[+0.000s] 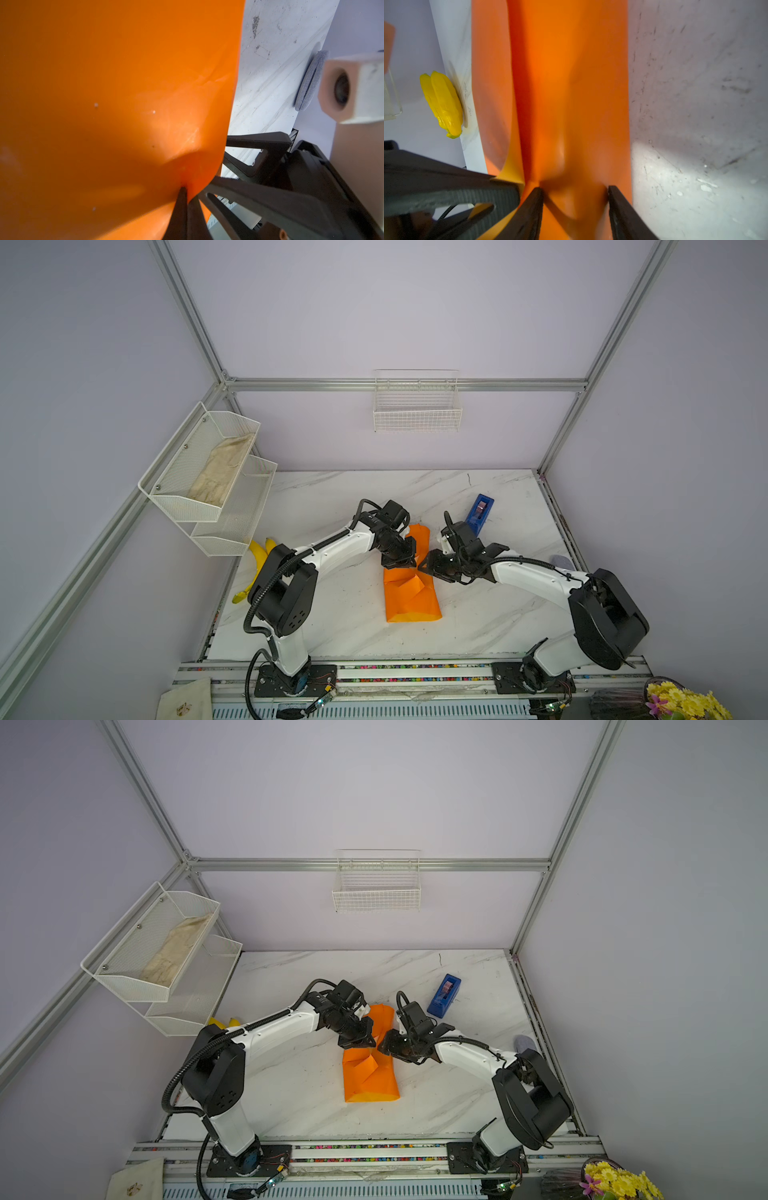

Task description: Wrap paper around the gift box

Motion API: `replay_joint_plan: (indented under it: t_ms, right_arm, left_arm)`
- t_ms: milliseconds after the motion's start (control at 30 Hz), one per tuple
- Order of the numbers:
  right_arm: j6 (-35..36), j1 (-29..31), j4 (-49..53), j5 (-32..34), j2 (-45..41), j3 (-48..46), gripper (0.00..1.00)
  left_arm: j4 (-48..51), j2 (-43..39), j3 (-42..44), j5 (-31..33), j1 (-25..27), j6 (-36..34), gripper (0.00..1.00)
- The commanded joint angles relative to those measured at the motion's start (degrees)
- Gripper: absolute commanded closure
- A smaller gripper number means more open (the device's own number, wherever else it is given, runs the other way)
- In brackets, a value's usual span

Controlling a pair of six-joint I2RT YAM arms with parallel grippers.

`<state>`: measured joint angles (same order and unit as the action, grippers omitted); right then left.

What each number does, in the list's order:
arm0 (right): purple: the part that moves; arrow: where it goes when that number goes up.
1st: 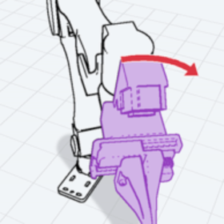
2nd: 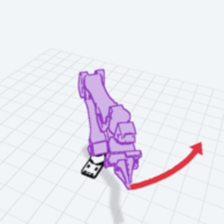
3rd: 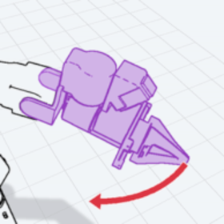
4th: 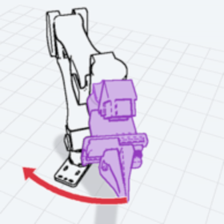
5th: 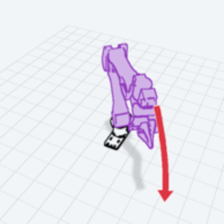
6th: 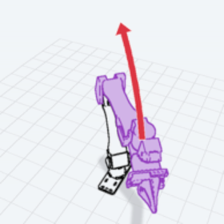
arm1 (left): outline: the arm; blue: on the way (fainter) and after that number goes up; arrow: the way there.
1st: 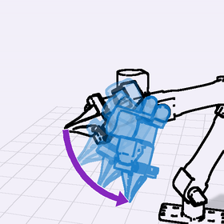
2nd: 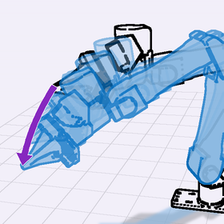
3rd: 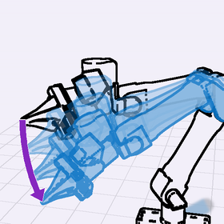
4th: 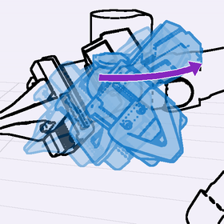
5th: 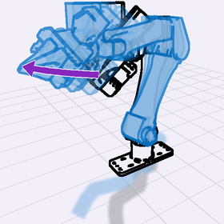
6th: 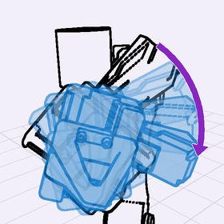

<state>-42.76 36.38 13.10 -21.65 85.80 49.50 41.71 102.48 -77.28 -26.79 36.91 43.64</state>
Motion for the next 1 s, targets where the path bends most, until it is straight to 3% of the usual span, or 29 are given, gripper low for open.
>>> replay_joint_plan:
  t_ms: [0, 500, 967]
  right_arm:
    - [0.0, -0.2, 2.9, 1.7, -1.7, 0.1, 0.43]
    - [2.6, -2.0, 1.9, -0.1, -1.1, -1.9, 0.41]
    - [2.9, -2.0, 1.7, -0.8, -2.1, -2.7, 0.5]
  left_arm:
    - [1.2, -1.2, -5.7, 0.7, 0.4, -2.3, 0.99]
    - [3.9, -1.4, -10.7, 0.6, 1.0, -2.1, 0.99]
    - [0.2, 5.3, -10.0, -1.1, 3.6, -1.4, 0.97]
